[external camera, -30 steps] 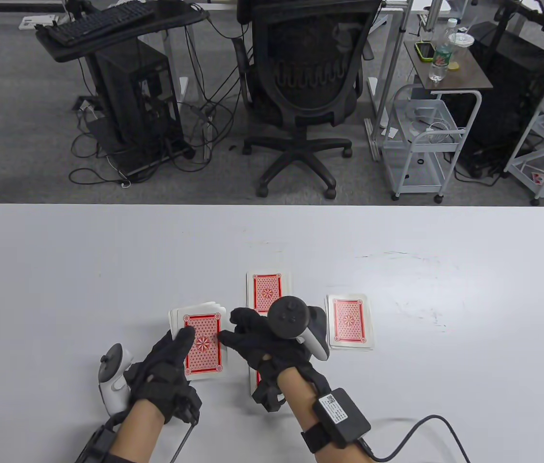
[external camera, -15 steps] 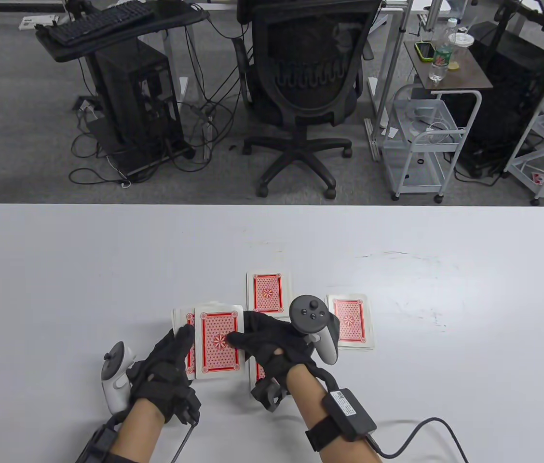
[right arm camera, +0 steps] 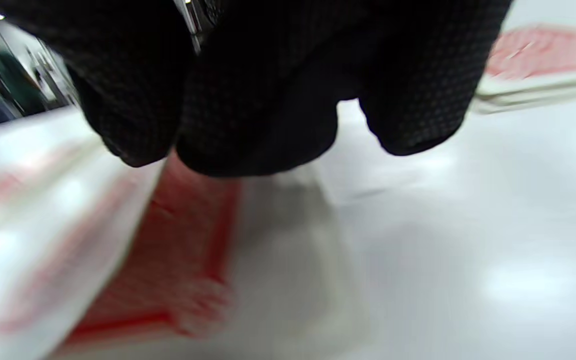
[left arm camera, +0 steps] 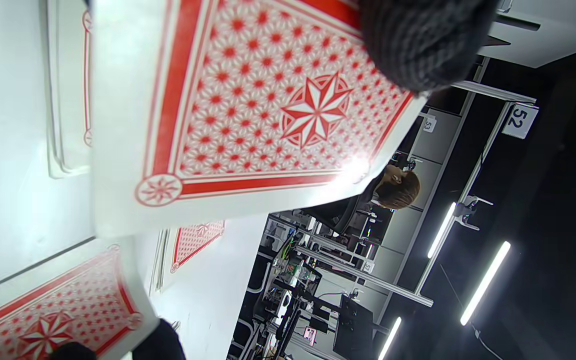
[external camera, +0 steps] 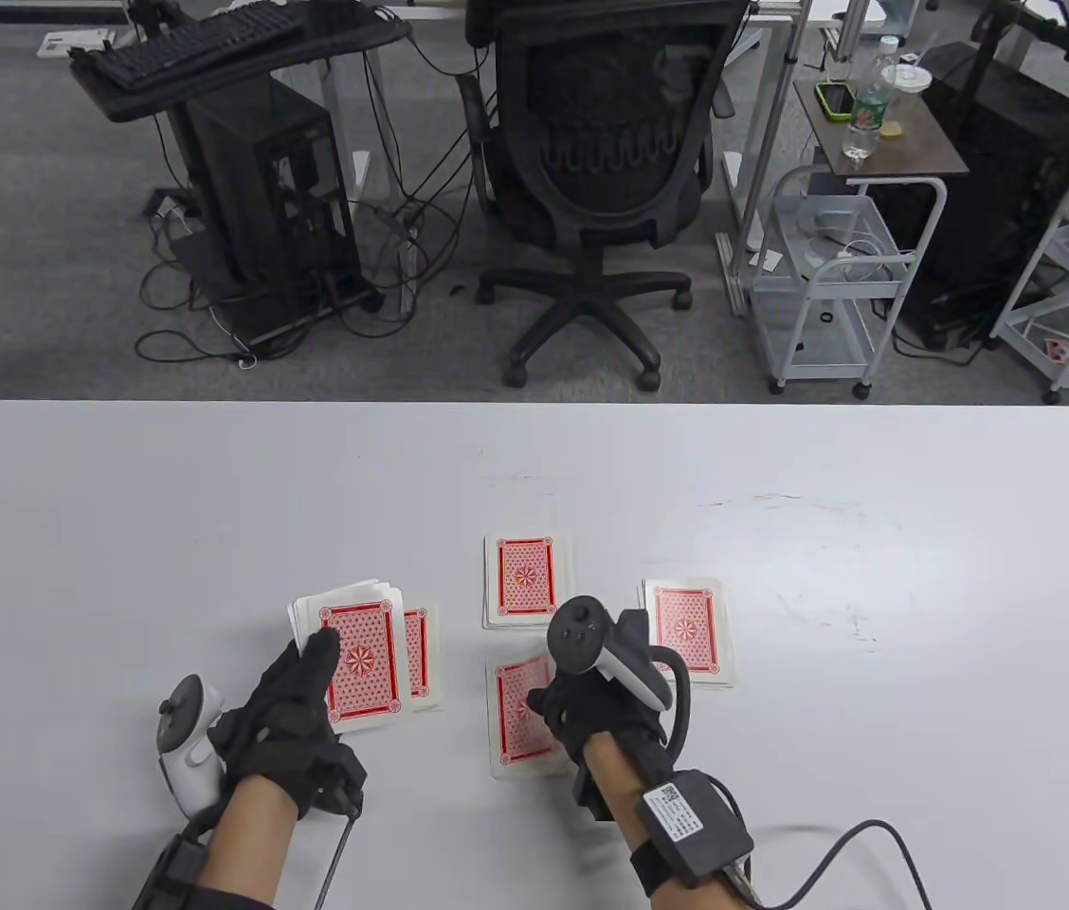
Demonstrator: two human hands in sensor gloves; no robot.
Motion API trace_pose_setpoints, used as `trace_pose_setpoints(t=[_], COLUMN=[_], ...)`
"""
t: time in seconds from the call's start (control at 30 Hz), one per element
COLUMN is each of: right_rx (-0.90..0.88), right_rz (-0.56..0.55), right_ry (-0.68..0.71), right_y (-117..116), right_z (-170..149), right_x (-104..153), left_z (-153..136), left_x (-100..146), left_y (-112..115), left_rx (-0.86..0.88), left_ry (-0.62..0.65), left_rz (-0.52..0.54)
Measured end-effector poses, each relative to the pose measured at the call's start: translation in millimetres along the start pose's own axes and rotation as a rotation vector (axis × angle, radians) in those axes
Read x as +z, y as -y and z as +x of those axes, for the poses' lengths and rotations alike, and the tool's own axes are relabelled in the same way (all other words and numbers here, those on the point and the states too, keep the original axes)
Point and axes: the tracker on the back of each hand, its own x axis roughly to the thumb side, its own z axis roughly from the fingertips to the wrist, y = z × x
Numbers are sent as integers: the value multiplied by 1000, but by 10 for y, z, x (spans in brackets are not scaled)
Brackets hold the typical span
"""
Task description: Four-player card dealing with fan arrangement
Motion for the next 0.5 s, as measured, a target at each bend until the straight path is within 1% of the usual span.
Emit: trace_pose_setpoints(t=[0.03,0.07,0.13,0.2,0.3,0.37,0.43,0.5], right_rx=[74,89,81,51,-153,-361,-531,-669], right_rz=[13,13,2,-35,-83,-125,-131,-117], right_ry=[-24,-31,-32,-7,80,197,282,388], right_y=[-42,-50,-14,79,272,371,387,340], right_z=[25,30,50,56,76,124,186,263], right_x=[-10,-11,5,50,150,218,258,264], left_z=[-10,-11,-11,-6,-12,-17,-24,-32], left_x=[-10,-11,-6,-1,5,19,40,61], left_y=[-10,-9,-3,7,51,118,187,256], left_rx=[-2,-3,-2,1,3,9,9,8], left_ry=[0,0,-3,-1,4,6,3,3], left_rz=[-1,-2,-2,-5,-18,-40,-73,-98])
